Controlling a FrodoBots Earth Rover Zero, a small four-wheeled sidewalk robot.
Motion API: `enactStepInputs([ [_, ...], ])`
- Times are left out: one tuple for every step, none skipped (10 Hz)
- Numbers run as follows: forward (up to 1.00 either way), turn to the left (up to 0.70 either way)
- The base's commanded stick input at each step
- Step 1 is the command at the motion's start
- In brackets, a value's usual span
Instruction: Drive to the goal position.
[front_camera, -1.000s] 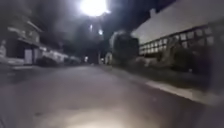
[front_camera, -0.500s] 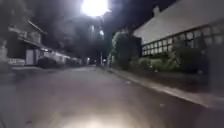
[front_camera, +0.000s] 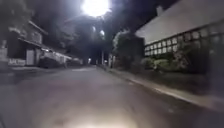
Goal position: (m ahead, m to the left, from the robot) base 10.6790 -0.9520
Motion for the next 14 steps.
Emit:
enactStepInputs([
  [0.5,0.0],
  [0.5,0.0],
  [0.5,0.0],
  [0.5,0.0],
  [0.5,0.0],
  [0.5,0.0],
  [0.5,0.0],
  [0.5,0.0],
  [0.5,0.0],
  [0.5,0.0],
  [0.5,0.0],
  [0.5,0.0],
  [0.5,0.0],
  [0.5,0.0],
])
